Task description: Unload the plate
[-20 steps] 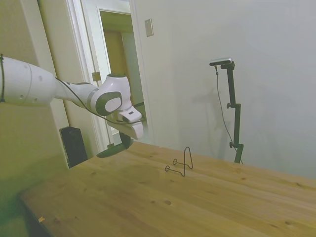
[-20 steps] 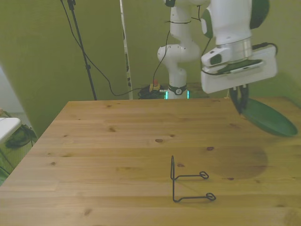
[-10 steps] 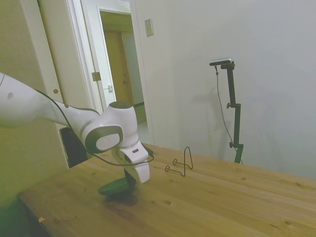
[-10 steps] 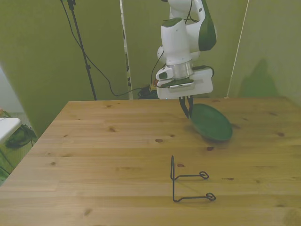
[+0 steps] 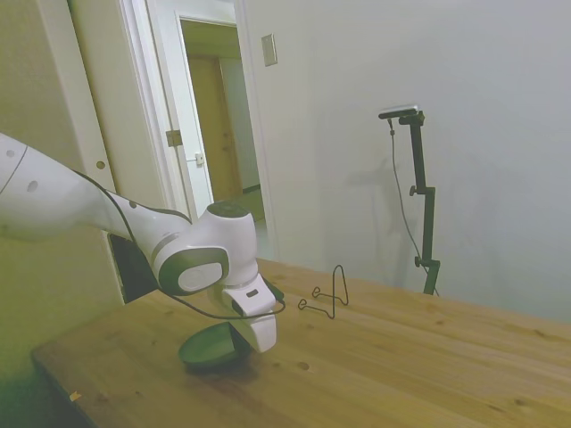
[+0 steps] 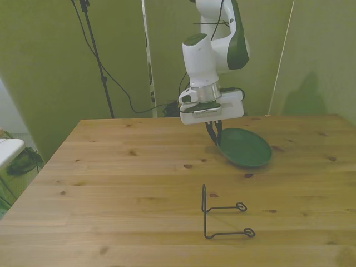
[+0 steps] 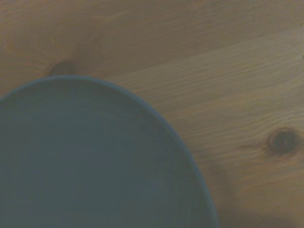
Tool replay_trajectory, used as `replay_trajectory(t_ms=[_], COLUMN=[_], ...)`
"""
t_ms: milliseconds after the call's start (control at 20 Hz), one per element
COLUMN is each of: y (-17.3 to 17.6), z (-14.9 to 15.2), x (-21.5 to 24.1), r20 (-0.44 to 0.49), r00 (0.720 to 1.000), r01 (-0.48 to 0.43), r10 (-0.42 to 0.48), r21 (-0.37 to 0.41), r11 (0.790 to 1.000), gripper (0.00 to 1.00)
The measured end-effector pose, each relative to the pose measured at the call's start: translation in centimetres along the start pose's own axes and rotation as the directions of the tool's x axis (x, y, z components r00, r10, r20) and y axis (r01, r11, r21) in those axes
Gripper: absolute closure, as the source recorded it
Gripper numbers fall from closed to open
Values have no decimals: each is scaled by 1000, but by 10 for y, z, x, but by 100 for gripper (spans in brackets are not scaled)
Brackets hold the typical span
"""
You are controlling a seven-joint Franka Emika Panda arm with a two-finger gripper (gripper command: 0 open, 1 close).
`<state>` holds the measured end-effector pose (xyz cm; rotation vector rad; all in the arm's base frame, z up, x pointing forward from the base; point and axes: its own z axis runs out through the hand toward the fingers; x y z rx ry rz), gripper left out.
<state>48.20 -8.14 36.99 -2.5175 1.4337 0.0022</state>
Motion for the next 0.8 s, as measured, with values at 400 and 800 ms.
replay_trajectory(t_ms=[400,800], y=[1,-5], z=[3,-16], x=[1,-2], r20=[4,-13], r00=[1000,1000], r01=[9,23], r10=[-9,-23], r21=[-5,23], r11=[1000,999], gripper=[0,0])
